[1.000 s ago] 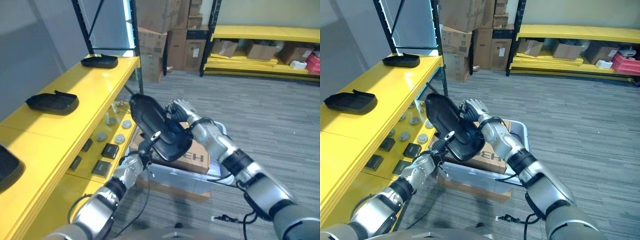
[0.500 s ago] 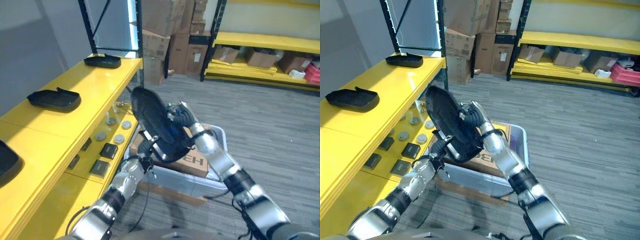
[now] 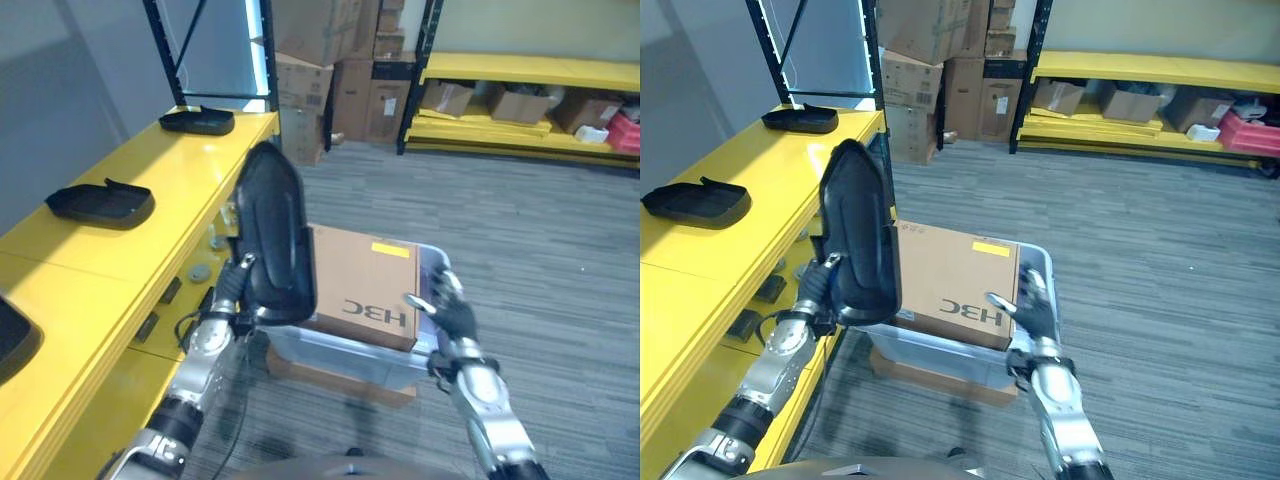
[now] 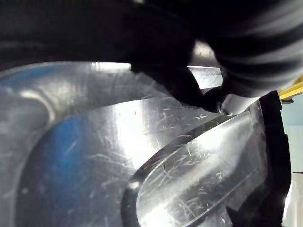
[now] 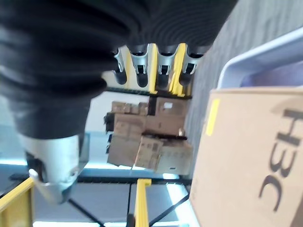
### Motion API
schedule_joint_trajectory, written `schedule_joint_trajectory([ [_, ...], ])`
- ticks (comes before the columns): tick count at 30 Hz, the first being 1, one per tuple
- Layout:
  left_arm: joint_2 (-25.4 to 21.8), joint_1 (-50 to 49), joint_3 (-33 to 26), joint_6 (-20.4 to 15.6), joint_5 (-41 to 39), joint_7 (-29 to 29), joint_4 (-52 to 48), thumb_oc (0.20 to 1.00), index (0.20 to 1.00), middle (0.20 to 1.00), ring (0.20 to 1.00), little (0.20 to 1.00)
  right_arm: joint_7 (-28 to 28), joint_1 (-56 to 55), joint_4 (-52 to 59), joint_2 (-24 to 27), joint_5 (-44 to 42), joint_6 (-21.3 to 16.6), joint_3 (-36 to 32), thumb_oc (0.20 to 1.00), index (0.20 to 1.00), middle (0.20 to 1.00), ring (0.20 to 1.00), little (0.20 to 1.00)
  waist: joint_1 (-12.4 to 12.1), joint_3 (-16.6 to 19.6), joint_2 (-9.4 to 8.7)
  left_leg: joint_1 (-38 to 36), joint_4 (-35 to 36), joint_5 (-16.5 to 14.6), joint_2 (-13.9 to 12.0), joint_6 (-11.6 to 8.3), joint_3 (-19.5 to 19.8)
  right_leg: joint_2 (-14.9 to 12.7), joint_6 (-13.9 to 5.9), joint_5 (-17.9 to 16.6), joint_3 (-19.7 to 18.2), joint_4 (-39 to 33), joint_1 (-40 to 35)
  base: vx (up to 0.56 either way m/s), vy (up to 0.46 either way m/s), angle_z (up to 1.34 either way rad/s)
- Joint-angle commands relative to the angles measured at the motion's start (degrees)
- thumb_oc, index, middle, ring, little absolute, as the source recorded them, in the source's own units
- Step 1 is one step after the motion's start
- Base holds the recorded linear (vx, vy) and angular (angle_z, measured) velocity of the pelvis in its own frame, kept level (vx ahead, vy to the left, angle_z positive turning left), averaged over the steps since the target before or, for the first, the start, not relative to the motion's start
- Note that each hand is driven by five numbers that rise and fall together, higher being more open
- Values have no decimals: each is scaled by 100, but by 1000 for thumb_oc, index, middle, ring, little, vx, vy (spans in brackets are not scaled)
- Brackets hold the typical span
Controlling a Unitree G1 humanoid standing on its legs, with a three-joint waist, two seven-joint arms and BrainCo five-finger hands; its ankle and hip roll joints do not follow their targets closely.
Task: Move parts from the plastic box to the shelf.
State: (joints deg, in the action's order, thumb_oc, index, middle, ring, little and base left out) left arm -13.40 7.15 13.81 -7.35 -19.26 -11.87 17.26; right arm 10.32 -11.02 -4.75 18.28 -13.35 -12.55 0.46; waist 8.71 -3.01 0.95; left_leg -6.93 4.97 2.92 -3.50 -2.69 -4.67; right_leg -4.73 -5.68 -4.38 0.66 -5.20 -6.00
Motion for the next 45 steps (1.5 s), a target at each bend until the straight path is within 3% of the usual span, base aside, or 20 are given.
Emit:
schedule_joint_trajectory([
  [1,-144,244,-296,-677,298,-81,-337,200,200,200,200,200,134,25,-938,-150,-501,-387,9,1000,1000,1000,1000,1000,5,69,-31,-53,-121,-150,-166,-199,-107,-25,-131,578,110,424,-85,0,0,0],
  [4,-190,-44,-465,-753,261,42,-743,200,200,200,200,200,55,-77,-1805,-129,-352,-226,158,1000,1000,1000,1000,1000,-30,32,-38,-61,-137,-151,-174,-200,-97,-15,-116,590,117,451,-89,-17,-28,1],
  [5,-232,-265,-618,-873,273,124,-1119,200,200,200,200,200,29,1,-2783,-162,-93,-18,352,1000,1000,1000,1000,1000,-109,10,-49,-59,-148,-153,-175,-201,-75,-9,-103,593,117,452,-94,-21,-41,0],
  [14,-516,-1010,-1595,-1233,273,221,-2715,200,200,200,200,200,-362,691,-5094,-604,511,458,1370,1000,1000,1000,1000,1000,-423,-357,-22,116,-318,-50,-219,-288,1,65,53,662,55,617,66,-57,-75,0],
  [18,-670,-836,-1677,-1289,303,258,-3091,200,200,200,200,200,-421,1225,-5875,-722,864,591,1671,1000,1000,1000,1000,1000,-744,-446,-14,336,-483,93,-248,-390,371,94,143,700,327,627,19,-23,-118,27],
  [19,-751,-743,-1675,-1309,390,228,-3254,200,200,200,200,200,-559,1335,-6078,-660,1151,651,1799,1000,1000,1000,1000,1000,-948,-632,2,543,-631,204,-251,-476,645,105,156,700,570,573,-36,-74,-128,36],
  [20,-751,-745,-1675,-1307,391,228,-3254,200,200,200,200,200,-559,1336,-6082,-660,1151,650,1800,1000,1000,1000,1000,1000,-935,-619,0,533,-625,171,-249,-481,657,104,154,730,584,561,-55,-123,-101,50],
  [23,-793,-690,-1689,-1372,600,52,-3410,200,200,200,200,200,-612,1477,-6377,-467,1810,735,2002,1000,1000,1000,1000,1000,-1205,-868,60,921,-614,477,-149,-665,1253,75,162,694,1017,452,0,-131,-60,107],
  [24,-796,-707,-1662,-1372,706,-5,-3403,200,200,200,200,200,-686,1487,-6535,-389,2152,818,2101,1000,1000,1000,1000,1000,-1312,-905,65,1025,-635,530,-167,-676,1210,20,156,703,1267,431,-43,-126,-70,98],
  [27,-761,-541,-1578,-1301,937,-151,-3463,200,200,200,200,200,-442,1442,-6833,-217,1988,896,1609,1000,1000,1000,1000,1000,-1263,-832,26,1249,-877,644,-564,-592,-17,-181,144,734,2132,386,-79,-98,-80,171],
  [28,-760,-534,-1571,-1298,942,-156,-3463,200,200,200,200,200,-442,1445,-6835,-216,1987,894,1603,1000,1000,1000,1000,1000,-1264,-823,29,1273,-883,655,-562,-585,-12,-181,144,718,2138,380,-63,-48,-67,112],
  [30,-825,-408,-1524,-1281,1172,-171,-3488,200,200,200,200,200,-427,1357,-6984,-235,1591,915,1308,1000,1000,1000,1000,1000,-1213,-764,-28,1198,-1124,460,-765,-576,-780,-253,155,729,2510,344,-135,-34,-69,136],
  [31,-894,-368,-1585,-1256,1316,-147,-3521,200,200,200,200,200,-461,1192,-7046,-299,1399,901,1147,1000,1000,1000,1000,1000,-1191,-699,-99,1036,-1527,-4,-811,-591,-1151,-315,175,796,2741,349,-204,-28,-60,159],
  [32,-898,-376,-1585,-1253,1314,-143,-3527,200,200,200,200,200,-460,1187,-7047,-305,1397,899,1148,1000,1000,1000,1000,1000,-1187,-699,-101,1046,-1560,-35,-813,-586,-1143,-316,168,802,2748,351,-212,-12,-31,129],
  [33,-973,-326,-1625,-1277,1443,-140,-3570,200,200,200,200,200,-482,1077,-7123,-340,1445,944,1114,1000,1000,1000,1000,1000,-1206,-629,-169,961,-1758,-432,-616,-508,-1284,-414,193,757,3036,343,-261,-8,33,134],
  [35,-1097,-245,-1709,-1297,1632,-240,-3626,200,200,200,200,200,-454,1075,-7141,-380,1481,954,1108,1000,1000,1000,1000,1000,-1221,-565,-185,936,-1690,-682,-268,-425,-1086,-453,148,708,3172,397,-227,3,77,119],
  [38,-1119,-254,-1744,-1274,1660,-297,-3615,200,200,200,200,200,-448,1086,-7195,-406,1593,1000,1152,1000,1000,1000,1000,1000,-1206,-457,-137,734,-940,-485,-148,-328,-1021,-434,67,655,3318,427,-228,45,139,77],
  [40,-1136,-151,-1632,-1213,1726,-376,-3661,200,200,200,200,200,-330,1182,-7137,-404,1529,1010,1049,1000,1000,1000,1000,1000,-1246,-420,-179,599,-549,-417,-4,-155,-826,-604,2,694,3524,921,-200,135,237,56],
  [44,-1236,-49,-1537,-1195,1654,-364,-3700,200,200,200,200,200,-184,1288,-6887,-460,1250,973,847,1000,1000,1000,1000,1000,-1132,-554,-208,375,-478,-565,216,163,-724,-1077,-283,539,3318,2087,136,107,187,54],
  [45,-1324,-8,-1470,-1217,1692,-398,-3663,200,200,200,200,200,-148,1366,-6736,-484,1206,946,882,1000,1000,1000,1000,1000,-1038,-624,-218,317,-424,-552,252,215,-654,-1107,-373,394,2956,2412,352,-1,36,21],
])
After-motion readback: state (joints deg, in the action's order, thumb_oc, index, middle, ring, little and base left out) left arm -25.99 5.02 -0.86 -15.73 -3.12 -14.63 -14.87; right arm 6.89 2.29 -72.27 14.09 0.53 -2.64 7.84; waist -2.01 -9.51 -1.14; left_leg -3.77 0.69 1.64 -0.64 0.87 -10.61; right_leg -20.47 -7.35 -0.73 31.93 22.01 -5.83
